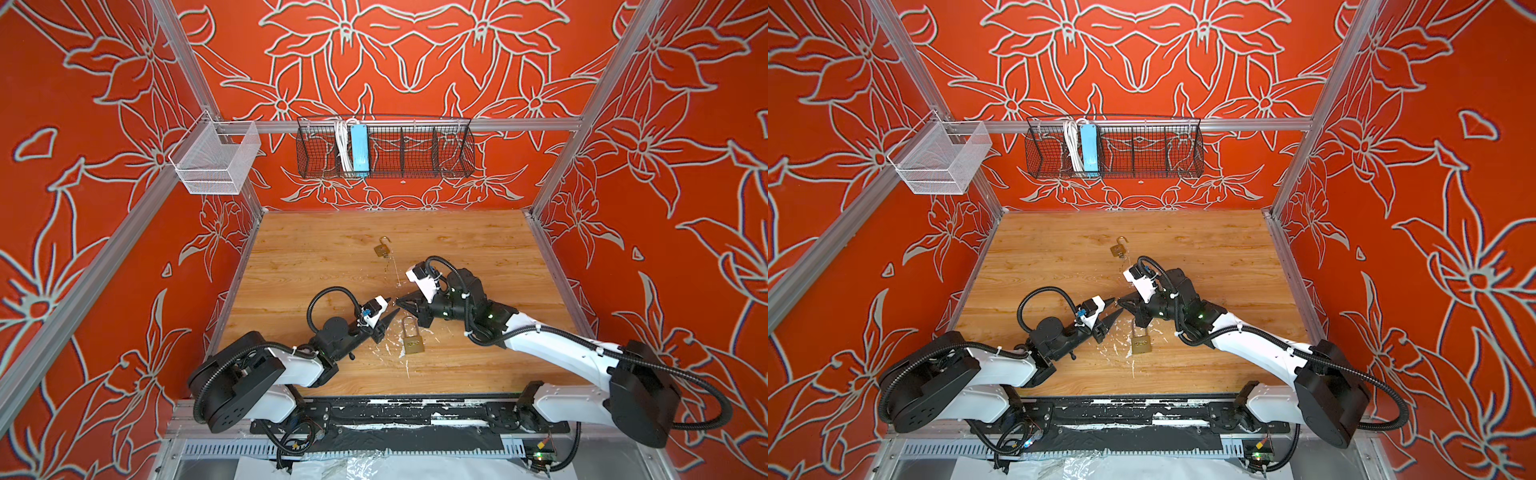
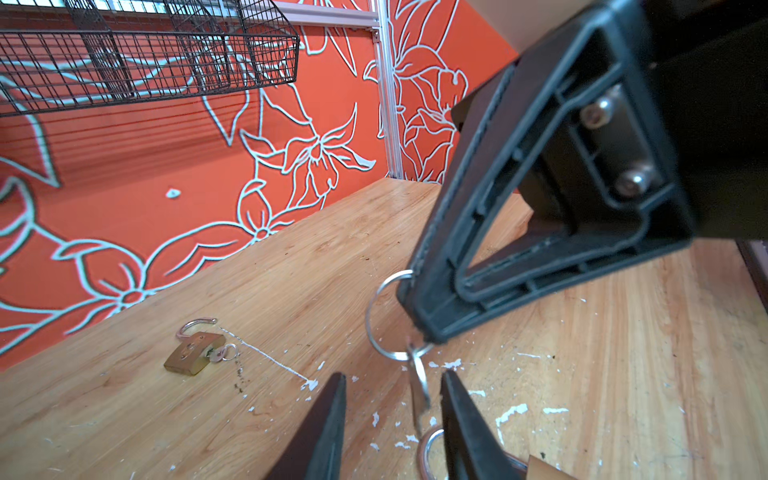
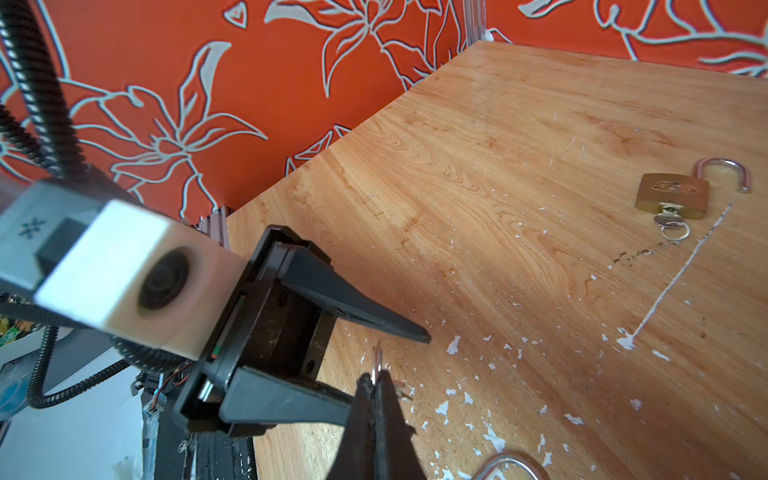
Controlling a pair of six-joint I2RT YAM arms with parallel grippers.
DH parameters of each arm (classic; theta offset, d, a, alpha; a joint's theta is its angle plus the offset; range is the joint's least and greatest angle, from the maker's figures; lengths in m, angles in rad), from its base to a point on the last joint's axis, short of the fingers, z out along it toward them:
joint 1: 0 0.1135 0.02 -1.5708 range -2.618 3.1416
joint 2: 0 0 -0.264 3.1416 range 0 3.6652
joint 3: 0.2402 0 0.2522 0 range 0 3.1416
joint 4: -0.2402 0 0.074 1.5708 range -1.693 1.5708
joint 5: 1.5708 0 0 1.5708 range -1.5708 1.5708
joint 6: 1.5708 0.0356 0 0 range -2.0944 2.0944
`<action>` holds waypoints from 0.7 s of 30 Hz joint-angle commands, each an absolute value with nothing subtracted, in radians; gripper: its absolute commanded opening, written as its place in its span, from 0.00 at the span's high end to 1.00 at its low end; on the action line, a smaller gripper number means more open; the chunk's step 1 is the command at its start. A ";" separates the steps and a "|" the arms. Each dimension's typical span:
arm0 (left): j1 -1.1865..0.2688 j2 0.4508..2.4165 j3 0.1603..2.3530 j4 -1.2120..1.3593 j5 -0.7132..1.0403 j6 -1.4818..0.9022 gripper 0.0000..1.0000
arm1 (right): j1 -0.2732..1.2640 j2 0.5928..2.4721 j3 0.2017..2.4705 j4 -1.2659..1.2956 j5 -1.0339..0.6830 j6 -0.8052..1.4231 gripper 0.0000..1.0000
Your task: Unlock with the key
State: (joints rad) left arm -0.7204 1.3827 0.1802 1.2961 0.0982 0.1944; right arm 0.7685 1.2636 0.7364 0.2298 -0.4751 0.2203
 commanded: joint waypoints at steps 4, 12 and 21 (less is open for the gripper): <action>-0.726 1.367 0.187 1.290 0.072 0.206 0.65 | 0.780 1.249 0.728 0.270 -0.519 0.219 1.00; -0.726 1.371 0.189 1.285 0.057 0.213 0.65 | 0.787 1.249 0.728 0.271 -0.521 0.220 1.00; -0.726 1.371 0.177 1.316 0.044 0.221 0.66 | 0.789 1.256 0.732 0.268 -0.519 0.218 1.00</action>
